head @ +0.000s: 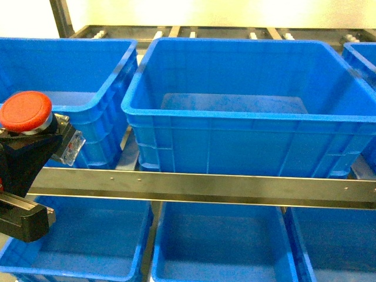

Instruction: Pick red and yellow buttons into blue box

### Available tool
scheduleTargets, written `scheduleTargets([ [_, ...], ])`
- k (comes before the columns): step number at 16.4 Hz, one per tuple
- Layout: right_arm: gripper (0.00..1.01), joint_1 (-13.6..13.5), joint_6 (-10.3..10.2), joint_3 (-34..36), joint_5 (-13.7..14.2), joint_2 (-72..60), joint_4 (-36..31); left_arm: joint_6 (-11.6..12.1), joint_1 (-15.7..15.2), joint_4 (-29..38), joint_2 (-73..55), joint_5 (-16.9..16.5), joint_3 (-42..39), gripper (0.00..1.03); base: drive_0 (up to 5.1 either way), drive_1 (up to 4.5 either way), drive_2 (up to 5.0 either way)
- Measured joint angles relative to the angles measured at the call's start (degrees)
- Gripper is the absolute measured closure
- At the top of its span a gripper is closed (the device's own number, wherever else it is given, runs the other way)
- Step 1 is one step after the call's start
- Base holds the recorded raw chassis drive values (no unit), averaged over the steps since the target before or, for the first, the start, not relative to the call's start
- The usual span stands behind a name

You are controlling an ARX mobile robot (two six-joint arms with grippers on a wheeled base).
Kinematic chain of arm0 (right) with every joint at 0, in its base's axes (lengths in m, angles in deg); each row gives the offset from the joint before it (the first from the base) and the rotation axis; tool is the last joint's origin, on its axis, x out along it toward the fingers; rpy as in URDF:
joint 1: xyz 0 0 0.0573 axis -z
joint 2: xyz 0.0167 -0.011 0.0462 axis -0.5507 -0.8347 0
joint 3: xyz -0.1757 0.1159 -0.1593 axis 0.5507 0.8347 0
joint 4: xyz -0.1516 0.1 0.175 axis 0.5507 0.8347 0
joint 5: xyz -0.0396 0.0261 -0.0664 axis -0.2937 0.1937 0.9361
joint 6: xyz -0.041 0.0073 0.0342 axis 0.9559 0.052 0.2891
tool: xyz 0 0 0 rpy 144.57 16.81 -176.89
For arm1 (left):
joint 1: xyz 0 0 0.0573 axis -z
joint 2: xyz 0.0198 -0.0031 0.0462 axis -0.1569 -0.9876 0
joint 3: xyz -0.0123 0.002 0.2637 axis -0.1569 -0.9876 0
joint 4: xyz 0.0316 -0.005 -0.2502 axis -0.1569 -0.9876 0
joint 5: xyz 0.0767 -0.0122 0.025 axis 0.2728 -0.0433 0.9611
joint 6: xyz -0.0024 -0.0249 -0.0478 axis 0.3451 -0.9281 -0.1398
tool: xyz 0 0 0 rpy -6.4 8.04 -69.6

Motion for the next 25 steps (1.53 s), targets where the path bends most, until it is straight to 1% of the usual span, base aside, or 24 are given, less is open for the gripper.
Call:
scheduleTargets([
  [1,0.72,0.0,0.0,0.0,0.0,0.0,0.0,0.0,0.0,0.2,0.0,0.0,0.0,0.84,4.9,-2.48,-2.5],
  [4,0.72,0.0,0.0,0.0,0.2,0.0,0.0,0.0,0.3,0.2,0.0,-0.5,0.0,0.84,0.0,0.00,0.0],
  [13,0.72,0.0,0.0,0.0,0.0,-0.1,0.1,0.0,-0.1,-0.3,-0.2,0.0,0.1,0.84,0.0,3.84,-3.8],
  [15,0.72,0.0,0.0,0.0,0.0,0.0,0.2,0.0,-0.1,-0.2,-0.2,0.0,0.1,0.84,0.0,0.00,0.0],
  [16,0.72,0.0,0.0,0.0,-0.1,0.0,-0.1,0.0,-0.1,0.1,-0.2,0.0,0.1,0.84,0.0,0.00,0.0],
  [17,0.72,0.1,0.3,-0.2,-1.3,-1.3,-1.4,0.0,-0.1,0.1,-0.2,0.0,0.1,0.84,0.0,0.00,0.0],
  [21,0.72,0.2,0.3,-1.2,-2.2,-2.7,-1.2,0.0,-0.1,0.1,-0.2,0.0,0.1,0.84,0.0,0.00,0.0],
  [22,0.72,0.6,0.4,-1.8,-2.9,-3.6,-1.3,0.0,-0.1,0.1,-0.2,0.0,0.1,0.84,0.0,0.00,0.0],
  [25,0.72,0.9,0.8,-3.8,-3.7,-4.8,-0.4,0.0,-0.1,0.0,-0.2,0.0,0.1,0.84,0.0,0.00,0.0],
])
